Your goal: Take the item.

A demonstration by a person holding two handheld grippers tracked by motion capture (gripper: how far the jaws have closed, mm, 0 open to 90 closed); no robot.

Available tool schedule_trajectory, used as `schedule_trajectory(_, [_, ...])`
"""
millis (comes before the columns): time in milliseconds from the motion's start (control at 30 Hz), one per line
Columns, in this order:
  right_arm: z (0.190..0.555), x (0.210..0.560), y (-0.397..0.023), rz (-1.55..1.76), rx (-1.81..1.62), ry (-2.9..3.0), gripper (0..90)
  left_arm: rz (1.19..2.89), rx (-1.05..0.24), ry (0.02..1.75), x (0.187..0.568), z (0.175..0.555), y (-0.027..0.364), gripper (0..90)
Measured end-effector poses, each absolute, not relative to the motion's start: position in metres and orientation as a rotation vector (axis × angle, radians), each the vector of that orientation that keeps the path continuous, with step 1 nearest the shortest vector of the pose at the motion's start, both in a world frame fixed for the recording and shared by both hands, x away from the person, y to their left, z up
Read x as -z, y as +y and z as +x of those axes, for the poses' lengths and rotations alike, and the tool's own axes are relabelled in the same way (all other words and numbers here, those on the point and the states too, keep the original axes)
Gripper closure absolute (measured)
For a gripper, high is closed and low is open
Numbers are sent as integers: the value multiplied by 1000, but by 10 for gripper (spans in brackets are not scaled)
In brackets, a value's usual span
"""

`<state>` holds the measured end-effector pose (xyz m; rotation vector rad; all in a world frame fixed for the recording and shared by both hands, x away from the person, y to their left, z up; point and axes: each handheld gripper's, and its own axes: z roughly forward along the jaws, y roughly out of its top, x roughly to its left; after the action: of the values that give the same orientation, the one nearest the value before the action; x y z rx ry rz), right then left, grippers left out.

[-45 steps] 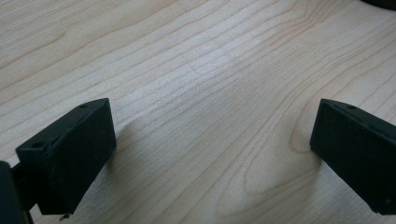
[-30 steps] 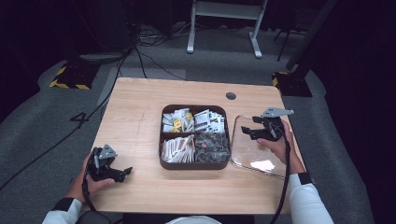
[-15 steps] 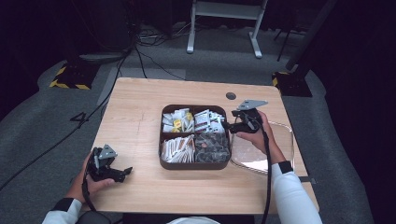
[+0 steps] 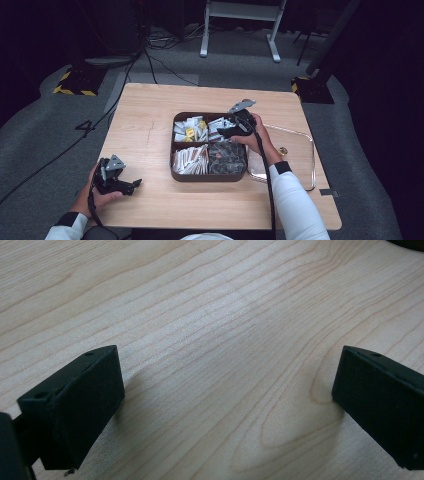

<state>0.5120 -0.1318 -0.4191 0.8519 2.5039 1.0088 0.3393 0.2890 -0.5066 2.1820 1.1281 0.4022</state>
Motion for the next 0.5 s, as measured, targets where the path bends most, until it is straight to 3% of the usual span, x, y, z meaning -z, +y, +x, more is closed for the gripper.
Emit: schedule_trajectory(500, [539, 441, -115, 957, -909, 2552, 293, 2182, -402, 1128, 507, 339, 289, 5])
